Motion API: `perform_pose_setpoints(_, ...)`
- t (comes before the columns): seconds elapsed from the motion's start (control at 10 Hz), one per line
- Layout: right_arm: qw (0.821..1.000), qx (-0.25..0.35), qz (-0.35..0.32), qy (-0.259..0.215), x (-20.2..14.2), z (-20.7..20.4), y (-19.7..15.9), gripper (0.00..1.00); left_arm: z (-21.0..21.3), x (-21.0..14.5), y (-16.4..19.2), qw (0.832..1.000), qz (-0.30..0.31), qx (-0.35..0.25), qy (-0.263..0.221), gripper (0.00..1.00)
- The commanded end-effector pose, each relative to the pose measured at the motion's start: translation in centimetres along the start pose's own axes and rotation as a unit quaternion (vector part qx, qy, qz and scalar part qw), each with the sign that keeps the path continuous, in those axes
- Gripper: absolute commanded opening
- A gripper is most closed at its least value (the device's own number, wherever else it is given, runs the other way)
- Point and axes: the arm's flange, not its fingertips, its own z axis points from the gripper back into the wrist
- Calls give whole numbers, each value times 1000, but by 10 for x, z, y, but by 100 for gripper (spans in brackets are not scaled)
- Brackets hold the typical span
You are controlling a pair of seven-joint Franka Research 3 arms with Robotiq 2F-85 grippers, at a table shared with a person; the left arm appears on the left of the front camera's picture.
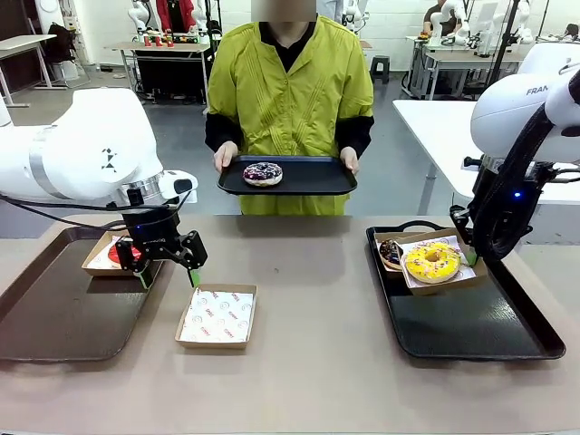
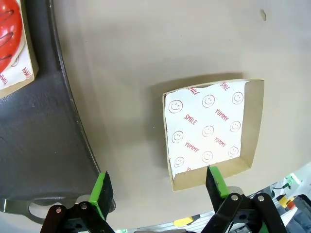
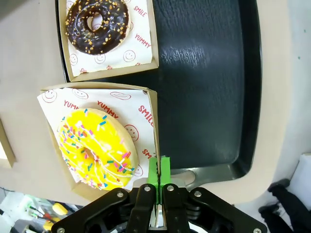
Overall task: Individually package the donuts and arrange them on the tray.
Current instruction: Place the picked Paper togo box on the Handle tray while simultaneously picking up another Paper togo box from the table with the other hand.
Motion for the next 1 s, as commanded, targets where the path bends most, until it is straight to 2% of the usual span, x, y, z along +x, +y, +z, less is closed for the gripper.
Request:
perform_pose_setpoints(0.0,1000,-4,-1,0,-1,3,-1,2,3,-2,0,1000,-3,-5,2,100)
perform_pose_setpoints(0.2,1000,-2,-6,5,-3,-5,-3,2,-3,-5,-4,1000,-10,3,2,100)
perform_pose_setpoints(0.6,1000,-12,3,16,-31,-10,-24,2,-17,-8,-30,999,-6,40,-2,100)
perform_pose_setpoints(0.9,999,-23,25,20,-25,-36,-38,2,-38,-1,-35,999,-6,50,6,100)
